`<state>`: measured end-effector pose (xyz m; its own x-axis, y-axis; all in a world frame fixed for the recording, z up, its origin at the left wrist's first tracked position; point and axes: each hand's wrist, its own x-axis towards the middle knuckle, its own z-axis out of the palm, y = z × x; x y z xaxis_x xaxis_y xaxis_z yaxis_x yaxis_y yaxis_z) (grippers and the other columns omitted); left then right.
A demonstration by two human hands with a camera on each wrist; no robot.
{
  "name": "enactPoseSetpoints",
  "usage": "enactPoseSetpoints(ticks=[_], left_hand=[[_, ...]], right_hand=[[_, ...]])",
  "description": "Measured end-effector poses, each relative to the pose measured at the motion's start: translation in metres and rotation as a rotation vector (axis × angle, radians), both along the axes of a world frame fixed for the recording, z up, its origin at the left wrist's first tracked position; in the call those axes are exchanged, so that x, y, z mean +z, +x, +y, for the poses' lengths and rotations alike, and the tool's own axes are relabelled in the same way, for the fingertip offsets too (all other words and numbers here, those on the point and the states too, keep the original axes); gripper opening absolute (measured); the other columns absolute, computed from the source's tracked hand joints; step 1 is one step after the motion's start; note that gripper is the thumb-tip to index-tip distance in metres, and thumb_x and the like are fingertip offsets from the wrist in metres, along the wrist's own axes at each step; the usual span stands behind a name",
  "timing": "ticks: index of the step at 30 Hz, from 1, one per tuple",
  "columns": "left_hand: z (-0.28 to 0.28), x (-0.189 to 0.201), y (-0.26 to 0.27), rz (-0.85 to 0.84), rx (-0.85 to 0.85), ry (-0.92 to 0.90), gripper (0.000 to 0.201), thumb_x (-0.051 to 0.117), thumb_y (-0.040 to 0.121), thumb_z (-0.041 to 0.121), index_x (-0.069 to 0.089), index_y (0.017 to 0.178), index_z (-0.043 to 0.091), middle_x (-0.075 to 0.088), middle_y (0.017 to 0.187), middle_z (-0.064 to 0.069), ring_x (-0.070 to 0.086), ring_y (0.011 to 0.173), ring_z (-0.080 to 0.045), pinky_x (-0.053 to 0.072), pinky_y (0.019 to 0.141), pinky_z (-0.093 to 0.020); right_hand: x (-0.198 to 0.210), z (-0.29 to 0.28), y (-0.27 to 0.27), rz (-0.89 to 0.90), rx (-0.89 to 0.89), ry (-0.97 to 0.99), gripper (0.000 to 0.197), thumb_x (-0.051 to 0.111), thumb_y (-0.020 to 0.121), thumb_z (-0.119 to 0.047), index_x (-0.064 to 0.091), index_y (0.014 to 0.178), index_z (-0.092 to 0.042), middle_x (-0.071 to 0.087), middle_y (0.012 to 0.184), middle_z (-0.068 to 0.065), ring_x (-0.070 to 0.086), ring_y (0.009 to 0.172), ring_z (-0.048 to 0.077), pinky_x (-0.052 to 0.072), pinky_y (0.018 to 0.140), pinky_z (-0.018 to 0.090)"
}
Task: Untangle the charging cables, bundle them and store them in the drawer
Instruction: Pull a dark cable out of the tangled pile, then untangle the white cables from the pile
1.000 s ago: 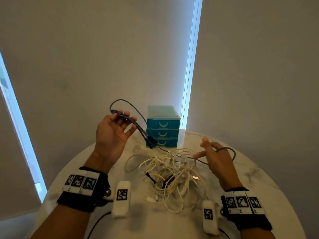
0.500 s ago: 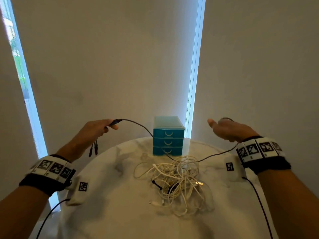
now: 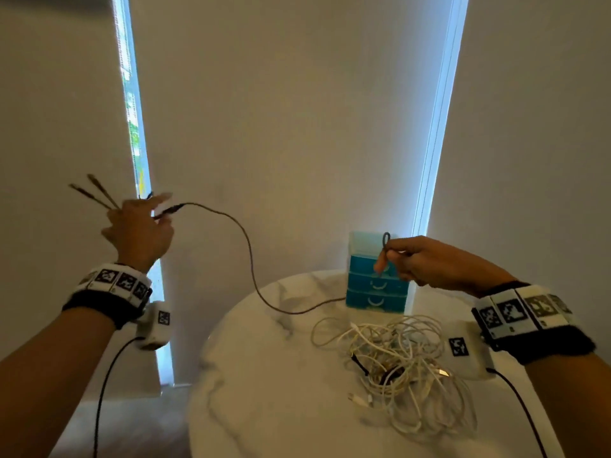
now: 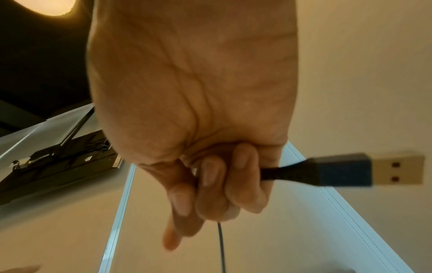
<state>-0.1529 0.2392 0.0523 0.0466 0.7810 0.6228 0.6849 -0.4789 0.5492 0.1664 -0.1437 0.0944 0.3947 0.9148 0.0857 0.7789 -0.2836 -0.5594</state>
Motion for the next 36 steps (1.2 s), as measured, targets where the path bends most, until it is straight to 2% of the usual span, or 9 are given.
enactPoseSetpoints(ticks=[2,5,9,13,17,21,27,30,36], left_hand=[[0.002,-0.008,-0.010,0.134,0.087,-0.180,0.065,0.068,0.092,0.022,0.048,0.154,0.014,0.041,0.157,-0.020,0.034,0.143,-0.048,0.036,0.113,-0.062],[-0.019,-0.030,0.008,0.098,-0.117,-0.117,0.064,0.067,0.093,0.011,0.051,0.155,0.016,0.048,0.155,-0.015,0.040,0.143,-0.043,0.037,0.115,-0.058],[-0.094,-0.055,0.067,-0.009,-0.709,-0.014,0.035,0.066,0.105,0.025,0.066,0.140,0.025,0.064,0.137,0.003,0.060,0.125,-0.017,0.050,0.109,-0.042],[-0.165,-0.073,0.130,0.113,-0.994,-0.213,0.043,0.041,0.114,0.045,0.056,0.150,0.027,0.062,0.145,0.007,0.058,0.130,-0.008,0.045,0.113,-0.031],[-0.193,-0.081,0.149,0.149,-1.071,-0.508,0.052,0.034,0.116,0.044,0.077,0.105,0.017,0.069,0.082,0.002,0.062,0.069,-0.012,0.050,0.070,-0.027],[-0.179,-0.087,0.152,0.064,-0.951,-0.323,0.051,0.046,0.110,0.055,0.067,0.075,0.025,0.078,0.095,-0.006,0.070,0.085,-0.019,0.052,0.084,-0.041],[-0.154,-0.078,0.151,-0.041,-0.908,-0.288,0.048,0.045,0.113,0.041,0.069,0.083,0.012,0.064,0.081,-0.001,0.054,0.074,-0.014,0.042,0.068,-0.028],[-0.152,-0.077,0.158,0.009,-1.002,-0.376,0.042,0.044,0.114,0.039,0.075,0.094,0.021,0.066,0.075,0.014,0.057,0.071,-0.007,0.046,0.069,-0.027],[-0.174,-0.061,0.173,0.148,-1.199,-0.401,0.037,0.047,0.114,0.034,0.077,0.109,0.015,0.066,0.074,0.007,0.056,0.059,-0.006,0.047,0.057,-0.018]], right_hand=[[-0.008,0.004,0.002,-0.024,-0.087,0.082,0.030,0.042,0.115,-0.021,0.070,0.104,-0.017,0.069,0.116,0.002,0.064,0.095,0.019,0.055,0.074,0.030],[-0.021,0.018,-0.007,-0.056,-0.128,0.181,0.029,0.043,0.115,-0.026,0.068,0.101,-0.021,0.069,0.112,-0.002,0.067,0.104,0.024,0.056,0.071,0.029],[-0.047,0.042,-0.034,-0.109,-0.053,0.181,0.033,0.049,0.113,-0.034,0.075,0.095,-0.024,0.071,0.098,-0.008,0.067,0.092,0.018,0.050,0.067,0.023],[-0.082,0.060,-0.048,-0.193,-0.003,0.109,0.042,0.056,0.108,-0.052,0.079,0.088,-0.024,0.074,0.081,-0.006,0.065,0.072,0.004,0.047,0.067,0.019],[-0.095,0.055,-0.030,-0.097,-0.171,0.244,0.030,0.064,0.105,-0.046,0.072,0.093,-0.019,0.070,0.083,-0.003,0.062,0.075,0.010,0.051,0.070,0.028],[-0.099,0.026,-0.002,0.360,-0.177,0.300,0.022,0.074,0.102,-0.034,0.070,0.104,-0.013,0.075,0.088,0.005,0.063,0.067,0.015,0.051,0.057,0.027],[-0.105,0.005,0.009,0.615,-0.136,0.643,0.017,0.078,0.096,-0.008,0.079,0.112,-0.006,0.083,0.100,0.012,0.081,0.098,0.028,0.065,0.089,0.031],[-0.104,0.013,0.009,0.446,-0.207,0.681,0.015,0.083,0.093,-0.014,0.082,0.108,-0.017,0.084,0.099,-0.001,0.080,0.096,0.012,0.064,0.094,0.029],[-0.091,0.021,0.003,0.168,-0.156,0.622,0.018,0.085,0.092,-0.019,0.084,0.101,-0.034,0.079,0.103,-0.015,0.073,0.103,0.001,0.060,0.096,0.023]])
